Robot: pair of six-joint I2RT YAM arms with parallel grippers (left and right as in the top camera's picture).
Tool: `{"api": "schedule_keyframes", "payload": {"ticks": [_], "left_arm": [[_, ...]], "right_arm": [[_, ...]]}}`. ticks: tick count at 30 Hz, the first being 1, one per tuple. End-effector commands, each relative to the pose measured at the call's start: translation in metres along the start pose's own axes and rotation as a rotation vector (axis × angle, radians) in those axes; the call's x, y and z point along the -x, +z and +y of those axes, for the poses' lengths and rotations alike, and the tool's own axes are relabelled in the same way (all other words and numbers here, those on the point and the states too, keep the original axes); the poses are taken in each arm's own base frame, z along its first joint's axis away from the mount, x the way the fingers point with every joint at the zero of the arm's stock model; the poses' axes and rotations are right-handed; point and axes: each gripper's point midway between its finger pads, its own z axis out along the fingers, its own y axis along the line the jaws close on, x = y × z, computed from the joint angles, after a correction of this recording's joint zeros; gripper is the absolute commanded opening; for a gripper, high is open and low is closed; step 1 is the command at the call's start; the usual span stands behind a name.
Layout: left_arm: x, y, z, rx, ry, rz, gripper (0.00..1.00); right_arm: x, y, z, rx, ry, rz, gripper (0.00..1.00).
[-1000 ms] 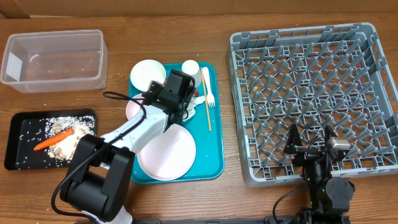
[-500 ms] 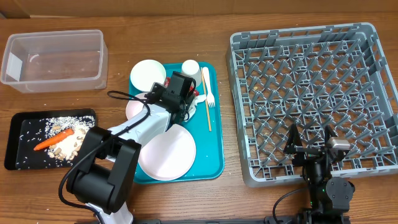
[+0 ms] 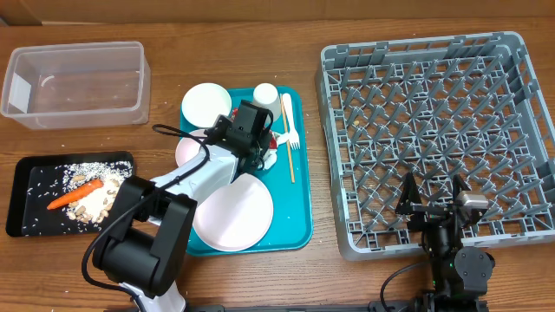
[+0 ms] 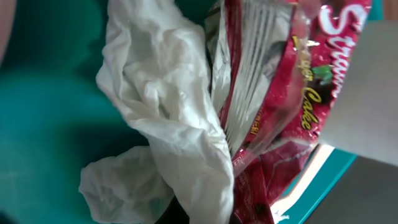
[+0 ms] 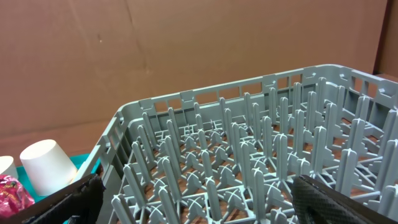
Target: Sort waste into correct bins and load items into the dishwasher rack
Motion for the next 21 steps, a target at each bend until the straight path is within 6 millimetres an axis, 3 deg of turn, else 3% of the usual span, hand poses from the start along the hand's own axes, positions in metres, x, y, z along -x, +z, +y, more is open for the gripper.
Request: {"api": "schedule_keyframes", "payload": {"ticks": [1, 7, 16, 18, 21], "left_arm": [[-0.006, -0.023, -0.015, -0.049, 0.041, 0.042, 0.04], [-0.004, -0.067, -0.028, -0.105, 0.042, 0.046, 0.04], [-0.005, -0.112, -0.041, -0.184, 0.069, 0.061, 0.04], [-0.002, -0.122, -0.045, -0.210, 0.067, 0.045, 0.04], [0.021, -0.141, -0.052, -0.248, 0.074, -0.063, 0.04]], "right_arm": [[-0.001, 0.000, 0.001, 0.003, -0.007, -0.006, 1.00], [-0.001, 0.000, 0.001, 0.002, -0.007, -0.005, 1.00], [-0.001, 0.000, 0.000, 0.002, -0.007, -0.005, 1.00], [-0.001, 0.000, 0.001, 0.002, -0.007, -0.005, 1.00], [-0.001, 0.000, 0.001, 0.002, -0.007, -0.005, 1.00]]}}
